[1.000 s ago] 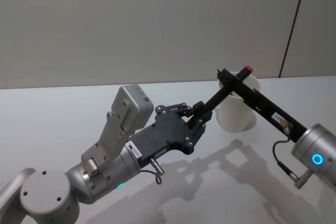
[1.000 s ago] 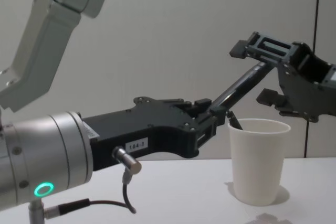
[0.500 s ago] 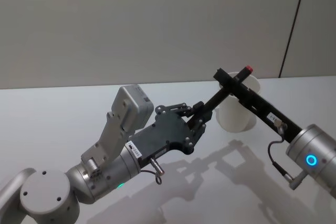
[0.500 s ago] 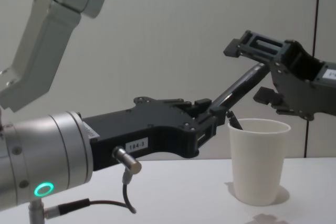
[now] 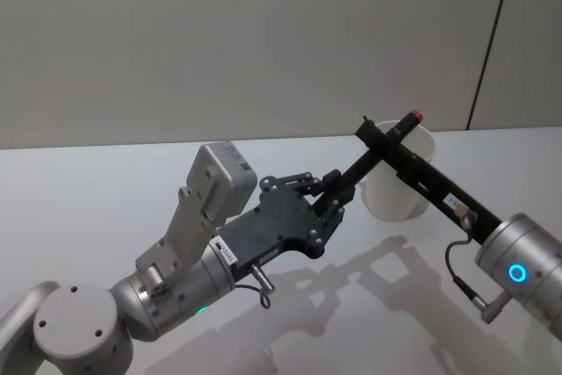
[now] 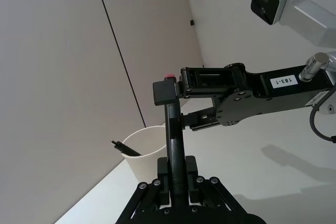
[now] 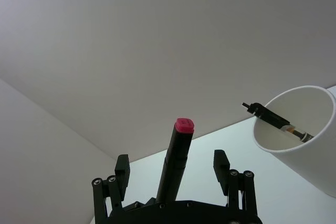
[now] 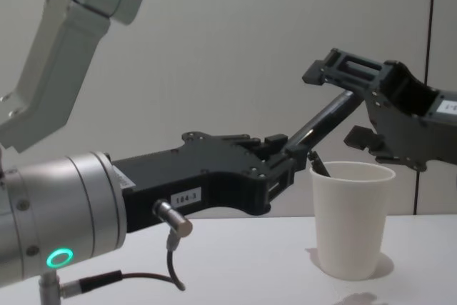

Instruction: Place the pen into the pen holder.

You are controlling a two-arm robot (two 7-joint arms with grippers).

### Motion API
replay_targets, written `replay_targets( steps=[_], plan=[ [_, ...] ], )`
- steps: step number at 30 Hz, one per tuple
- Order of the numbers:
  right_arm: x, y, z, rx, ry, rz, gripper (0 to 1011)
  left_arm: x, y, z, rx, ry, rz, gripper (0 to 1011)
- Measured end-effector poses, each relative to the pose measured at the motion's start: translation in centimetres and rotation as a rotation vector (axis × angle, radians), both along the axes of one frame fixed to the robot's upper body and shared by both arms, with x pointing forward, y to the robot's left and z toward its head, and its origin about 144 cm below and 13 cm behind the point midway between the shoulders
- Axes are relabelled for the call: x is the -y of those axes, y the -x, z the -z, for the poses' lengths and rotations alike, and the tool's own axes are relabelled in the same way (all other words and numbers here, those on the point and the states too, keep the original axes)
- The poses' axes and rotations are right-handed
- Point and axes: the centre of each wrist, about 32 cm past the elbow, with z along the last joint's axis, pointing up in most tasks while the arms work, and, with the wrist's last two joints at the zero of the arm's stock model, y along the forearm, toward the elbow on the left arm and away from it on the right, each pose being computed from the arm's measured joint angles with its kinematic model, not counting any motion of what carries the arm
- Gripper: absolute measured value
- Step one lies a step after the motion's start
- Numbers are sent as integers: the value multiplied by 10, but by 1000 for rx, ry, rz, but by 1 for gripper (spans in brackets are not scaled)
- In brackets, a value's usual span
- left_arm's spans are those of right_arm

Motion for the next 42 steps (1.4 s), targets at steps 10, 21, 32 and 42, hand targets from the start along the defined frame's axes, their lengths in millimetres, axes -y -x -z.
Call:
replay_targets(
  steps=[10,21,32,42],
  plan=[
    [-4,-1,0,-2,-7,-1,1002,0,0,0,0,0,0,189],
    [-8,-4,0,-7,-10,8,1001,0,0,0,0,0,0,189],
    [-11,-5,1,-8,-7,13,849,0,0,0,0,0,0,190],
    [-12,-6,1,-9,-6,15,565,0,0,0,0,0,0,190]
  ],
)
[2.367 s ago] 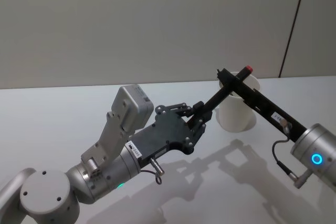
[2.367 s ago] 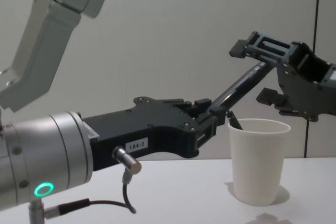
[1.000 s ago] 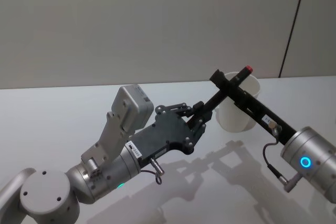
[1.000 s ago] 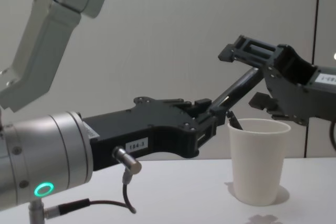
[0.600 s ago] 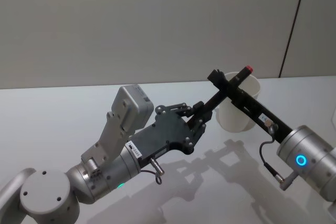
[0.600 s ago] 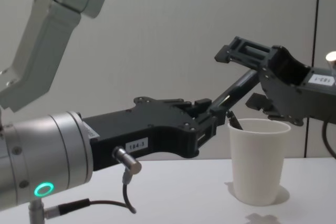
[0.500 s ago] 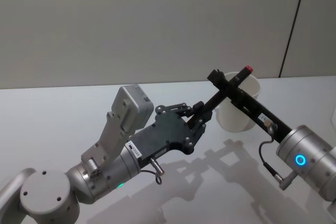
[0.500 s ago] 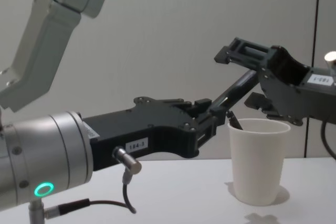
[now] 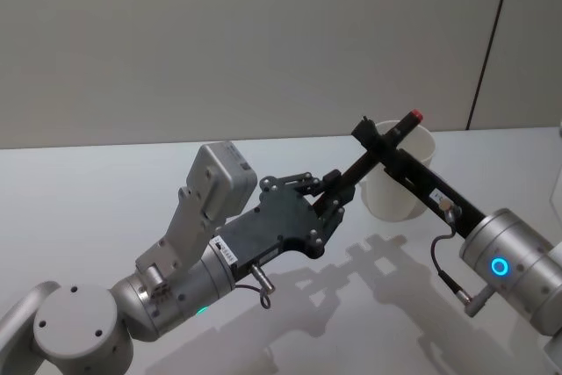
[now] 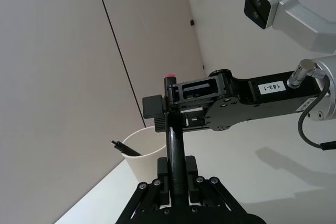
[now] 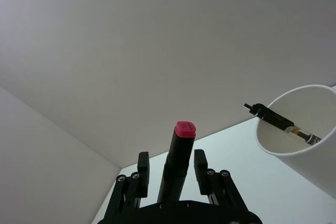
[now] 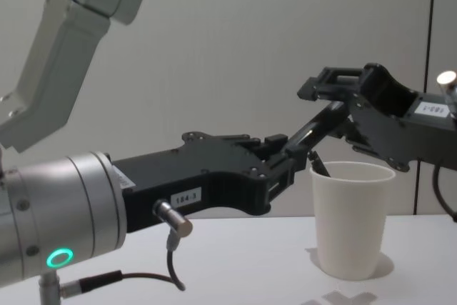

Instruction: Place the pen into the pen holder.

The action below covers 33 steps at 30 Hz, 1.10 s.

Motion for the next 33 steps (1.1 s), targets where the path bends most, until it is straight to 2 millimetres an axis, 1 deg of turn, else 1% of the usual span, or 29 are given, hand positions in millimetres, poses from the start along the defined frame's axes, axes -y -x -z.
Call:
replay_targets(
  steps=[1,3,4,5,7,8,9,11,25,29,30,32,33],
  plan=[
    [0,0,0,0,0,0,522,0,0,0,0,0,0,190],
    [0,0,0,0,0,0,484,0,0,0,0,0,0,190],
    [0,0,0,0,0,0,419,0,0,0,0,0,0,189],
    [0,0,0,0,0,1,398,0,0,0,0,0,0,190],
    [0,0,0,0,0,1,316,0,0,0,0,0,0,189],
    [0,0,0,0,0,1,300,0,0,0,0,0,0,190],
    [0,0,0,0,0,1,254,0,0,0,0,0,0,190],
    [-1,0,0,0,-1,0,217,0,0,0,0,0,0,190],
    [-1,0,0,0,0,1,214,0,0,0,0,0,0,190],
    [-1,-1,0,-1,2,3,208,0,0,0,1,0,0,268],
    [-1,-1,0,-1,2,3,208,0,0,0,1,0,0,321],
    [-1,-1,0,-1,2,3,208,0,0,0,1,1,0,357],
    [-1,-1,0,-1,2,3,208,0,0,0,1,1,0,413]
  ],
)
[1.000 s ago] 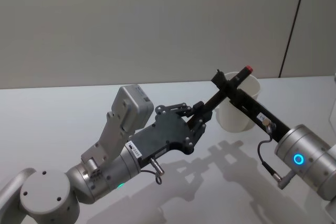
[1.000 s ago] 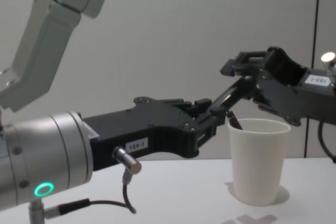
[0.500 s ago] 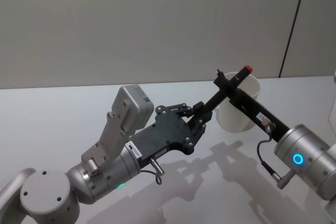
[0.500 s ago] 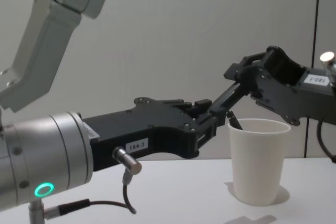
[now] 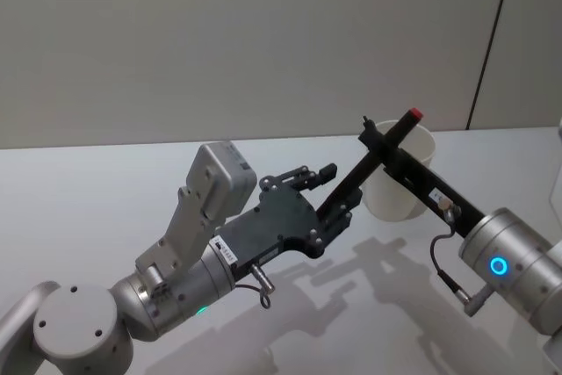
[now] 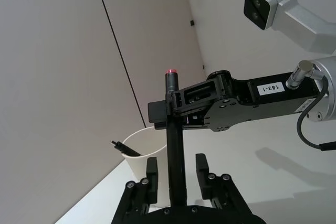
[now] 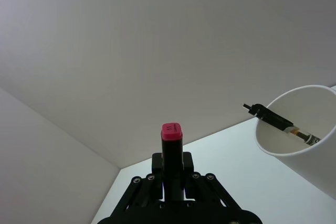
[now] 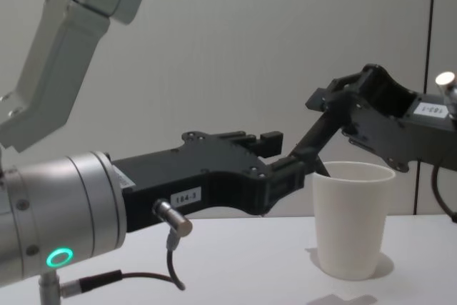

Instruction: Place the pen into the pen holder.

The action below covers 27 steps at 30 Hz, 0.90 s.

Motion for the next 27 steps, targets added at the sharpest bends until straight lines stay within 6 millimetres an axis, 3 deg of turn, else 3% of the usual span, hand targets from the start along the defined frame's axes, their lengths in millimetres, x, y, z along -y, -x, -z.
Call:
replay_targets(
  steps=[3,4,18,27],
  plan=[
    [0,0,0,0,0,0,208,0,0,0,0,0,0,469],
    [0,0,0,0,0,0,208,0,0,0,0,0,0,537],
    [0,0,0,2,0,0,208,0,0,0,-1,-1,0,961],
    [6,-2,0,28,2,36,208,0,0,0,-1,-1,0,1001]
  ],
)
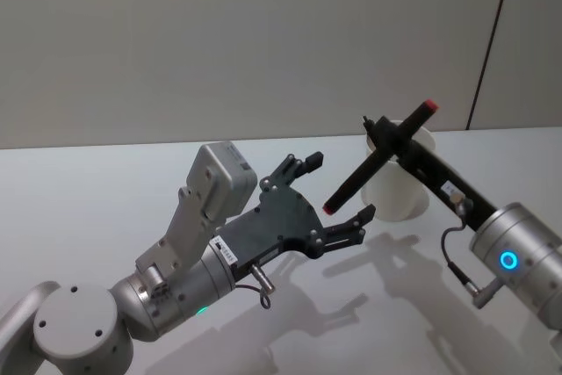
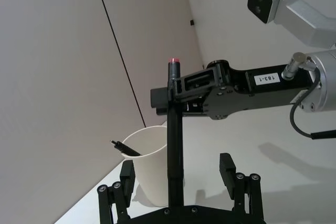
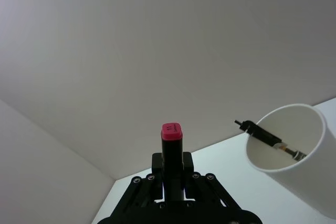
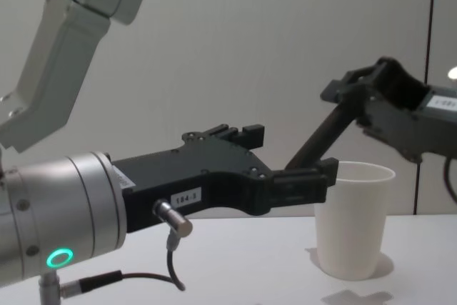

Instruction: Place the pen into the pen holder.

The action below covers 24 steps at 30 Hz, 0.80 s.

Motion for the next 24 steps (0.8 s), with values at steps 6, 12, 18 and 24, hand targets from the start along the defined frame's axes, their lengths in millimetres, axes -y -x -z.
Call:
replay_targets(
  steps=[6,12,18,24],
  plan=[
    [9,-4,-1,28,1,45,208,0,0,0,0,0,0,1001],
    [18,-9,-1,57,4,88,208,0,0,0,0,0,0,1001],
    [26,-15,-2,90,6,124,208,0,0,0,0,0,0,1001],
    [32,-25,-3,126,10,153,208,0,0,0,0,0,0,1001]
  ],
)
